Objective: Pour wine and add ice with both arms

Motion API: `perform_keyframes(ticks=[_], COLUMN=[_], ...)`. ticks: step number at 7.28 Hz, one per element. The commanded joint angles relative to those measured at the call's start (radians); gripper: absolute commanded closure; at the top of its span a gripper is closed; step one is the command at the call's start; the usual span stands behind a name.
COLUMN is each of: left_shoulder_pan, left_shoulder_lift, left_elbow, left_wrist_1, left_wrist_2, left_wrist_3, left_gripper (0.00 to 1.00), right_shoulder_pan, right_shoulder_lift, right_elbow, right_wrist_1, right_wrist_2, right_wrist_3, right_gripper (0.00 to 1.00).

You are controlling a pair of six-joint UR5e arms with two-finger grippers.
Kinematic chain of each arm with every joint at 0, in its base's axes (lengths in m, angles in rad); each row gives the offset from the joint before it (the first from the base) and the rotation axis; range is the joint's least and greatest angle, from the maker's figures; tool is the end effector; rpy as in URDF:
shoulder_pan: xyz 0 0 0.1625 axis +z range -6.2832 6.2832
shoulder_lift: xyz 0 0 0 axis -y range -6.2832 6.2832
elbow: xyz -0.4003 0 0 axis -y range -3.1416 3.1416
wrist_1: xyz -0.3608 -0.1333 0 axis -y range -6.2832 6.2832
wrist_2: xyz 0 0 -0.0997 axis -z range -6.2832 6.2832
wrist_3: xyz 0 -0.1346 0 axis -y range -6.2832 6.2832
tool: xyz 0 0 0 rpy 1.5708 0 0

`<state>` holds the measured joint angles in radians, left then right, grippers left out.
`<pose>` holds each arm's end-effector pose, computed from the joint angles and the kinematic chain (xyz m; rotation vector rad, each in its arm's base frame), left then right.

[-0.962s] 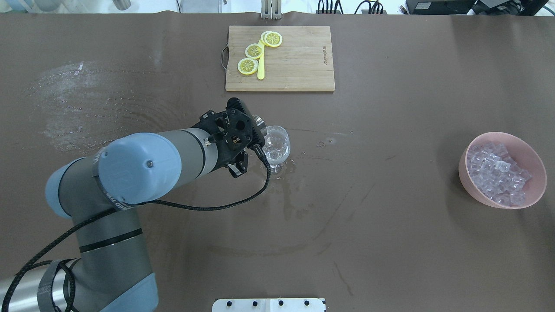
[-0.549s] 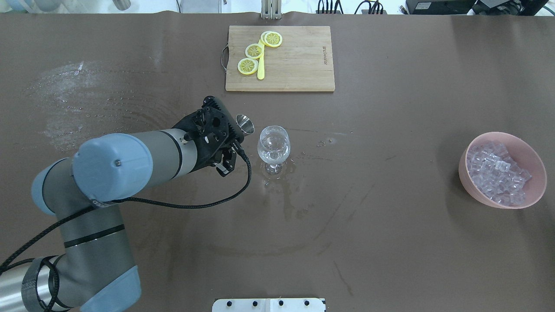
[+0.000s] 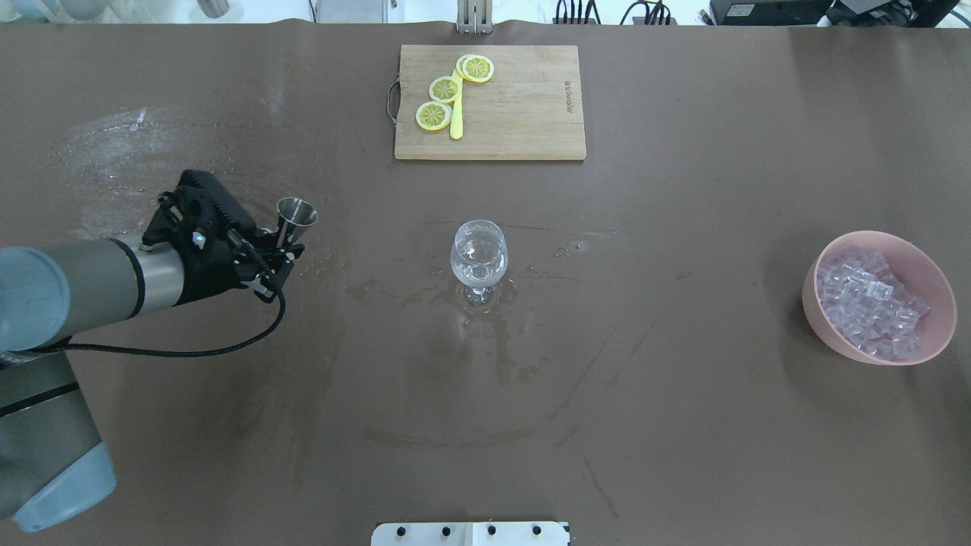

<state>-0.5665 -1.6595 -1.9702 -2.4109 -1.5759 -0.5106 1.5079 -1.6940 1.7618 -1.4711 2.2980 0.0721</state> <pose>0.3581 -0.3849 0.3276 0.9708 0.9240 0.4217 0.0170 -0.4278 0.6178 0.1107 -0.7346 -0.0521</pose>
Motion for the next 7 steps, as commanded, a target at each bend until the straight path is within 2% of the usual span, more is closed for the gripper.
perform_keyframes(ticks=[1,2,4,6,7], left_shoulder_pan=[-0.029,-0.030,-0.029,-0.024,-0.021], left_shoulder_lift=[0.081,0.083,0.080,0.078,0.076], left_elbow=[0.106,0.164,0.275,0.333,0.367], left_wrist_1=[-0.262,-0.354,-0.526,-0.571,-0.573], left_wrist_2=[-0.001,0.017,0.136,0.317,0.367], left_wrist_3=[-0.179,-0.275,-0.408,-0.472,-0.491], left_gripper=[1.00,1.00,1.00,1.00,1.00], right_shoulder_pan=[0.000,0.000,0.000,0.000,0.000], right_shoulder_lift=[-0.001,-0.001,-0.001,-0.001,0.000], right_elbow=[0.002,0.002,0.002,0.005,0.005], right_wrist_1=[0.000,0.000,0.000,0.000,0.002], right_wrist_2=[0.000,0.000,0.000,0.000,0.000], right_wrist_3=[0.000,0.000,0.000,0.000,0.000], right_gripper=[0.00,0.00,0.00,0.00,0.00])
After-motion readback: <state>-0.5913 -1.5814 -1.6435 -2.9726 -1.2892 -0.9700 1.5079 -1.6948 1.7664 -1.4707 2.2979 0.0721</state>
